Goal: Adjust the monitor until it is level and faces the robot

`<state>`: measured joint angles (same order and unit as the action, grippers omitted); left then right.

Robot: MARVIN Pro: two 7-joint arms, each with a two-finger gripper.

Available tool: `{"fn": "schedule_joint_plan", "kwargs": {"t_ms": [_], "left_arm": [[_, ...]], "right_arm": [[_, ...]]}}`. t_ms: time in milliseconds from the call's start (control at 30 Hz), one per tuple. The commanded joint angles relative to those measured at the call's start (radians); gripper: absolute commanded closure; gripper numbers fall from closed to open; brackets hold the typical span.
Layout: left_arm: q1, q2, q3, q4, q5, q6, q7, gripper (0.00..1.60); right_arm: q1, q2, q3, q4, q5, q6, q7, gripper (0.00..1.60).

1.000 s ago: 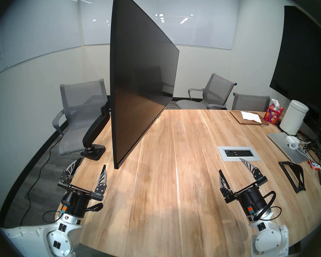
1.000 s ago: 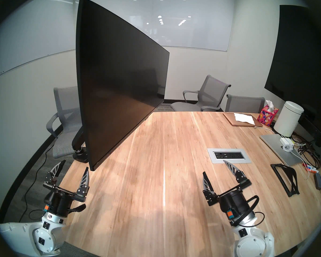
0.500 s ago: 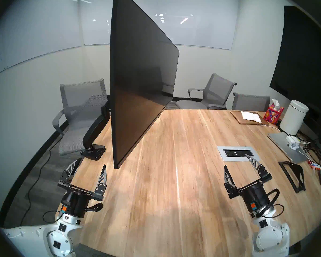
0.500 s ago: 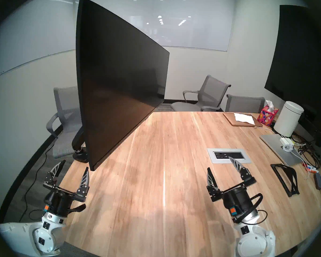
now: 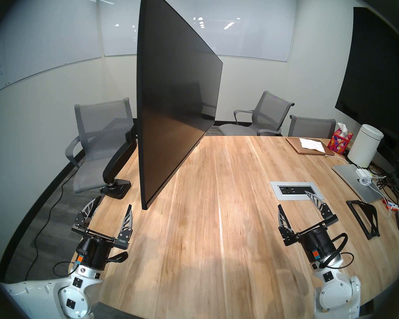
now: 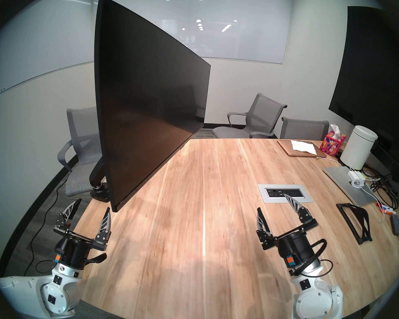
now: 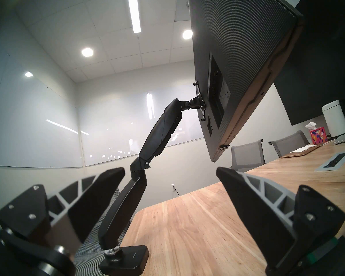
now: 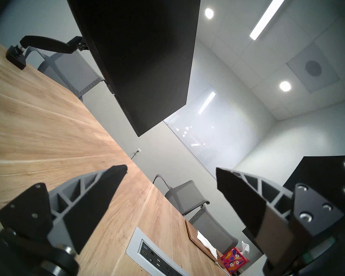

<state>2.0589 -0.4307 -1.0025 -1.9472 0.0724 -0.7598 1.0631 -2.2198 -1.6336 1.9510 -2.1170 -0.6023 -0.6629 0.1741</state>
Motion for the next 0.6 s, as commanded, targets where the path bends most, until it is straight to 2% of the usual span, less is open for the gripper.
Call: {"fn": "schedule_joint_plan", "kwargs": {"t_ms": [0,133,267,567], "left_arm": [[-0.002,0.001,-0.002,-0.008,0.0,-0.002,0.0,0.0],[-0.001,0.009,-0.001,-0.012,-0.005,0.004,-0.004,0.0],[-0.012,0.025,0.005,0.005,-0.006,-0.047,-0.029,0.0],[-0.012,0.046,-0.003,0.013,0.017,-0.034,-0.043,0.0]], "right_arm": [[0.005,-0.001,0.0,-0.023,0.011,-0.005,-0.006,0.0],[0.005,-0.001,0.0,-0.023,0.012,-0.005,-0.006,0.0],[0.005,-0.001,0.0,-0.023,0.012,-0.006,-0.006,0.0],[0.005,-0.001,0.0,-0.023,0.012,-0.006,-0.005,0.0]]}}
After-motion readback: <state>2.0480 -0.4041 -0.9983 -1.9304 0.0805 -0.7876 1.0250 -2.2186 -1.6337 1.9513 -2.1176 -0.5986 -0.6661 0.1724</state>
